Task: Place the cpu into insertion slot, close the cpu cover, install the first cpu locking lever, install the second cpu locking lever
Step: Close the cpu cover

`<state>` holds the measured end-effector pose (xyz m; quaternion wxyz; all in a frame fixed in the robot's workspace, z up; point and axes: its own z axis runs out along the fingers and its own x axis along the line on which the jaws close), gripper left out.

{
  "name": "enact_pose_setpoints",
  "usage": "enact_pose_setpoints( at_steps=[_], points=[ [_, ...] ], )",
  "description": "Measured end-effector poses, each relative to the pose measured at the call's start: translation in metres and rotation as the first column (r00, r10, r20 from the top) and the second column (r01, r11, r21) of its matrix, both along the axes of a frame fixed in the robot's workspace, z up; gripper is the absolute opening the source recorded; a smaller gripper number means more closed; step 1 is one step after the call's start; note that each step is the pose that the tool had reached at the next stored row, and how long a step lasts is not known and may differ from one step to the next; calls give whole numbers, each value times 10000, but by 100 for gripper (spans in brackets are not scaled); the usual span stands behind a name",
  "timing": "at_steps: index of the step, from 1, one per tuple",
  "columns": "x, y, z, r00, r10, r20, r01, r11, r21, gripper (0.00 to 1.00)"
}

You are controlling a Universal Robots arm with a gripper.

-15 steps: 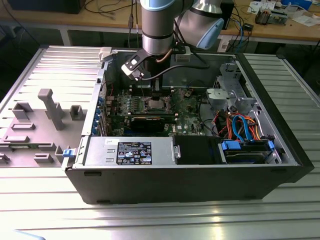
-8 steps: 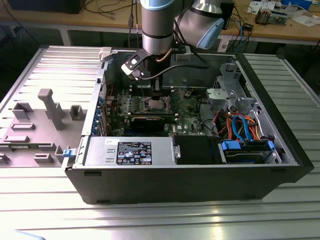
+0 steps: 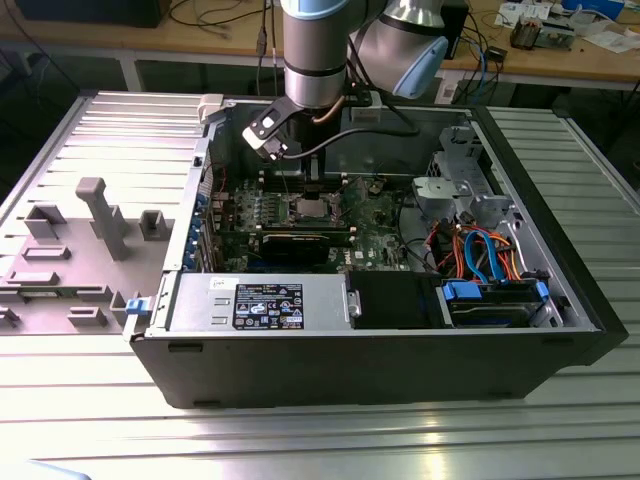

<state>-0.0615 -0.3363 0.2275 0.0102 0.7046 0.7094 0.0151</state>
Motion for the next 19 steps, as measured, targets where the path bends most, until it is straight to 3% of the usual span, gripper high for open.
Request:
enact_pose_setpoints(
  at_steps=[19],
  points=[
    [0,0,97,10000,0,0,0,10000,0,11]
  ],
)
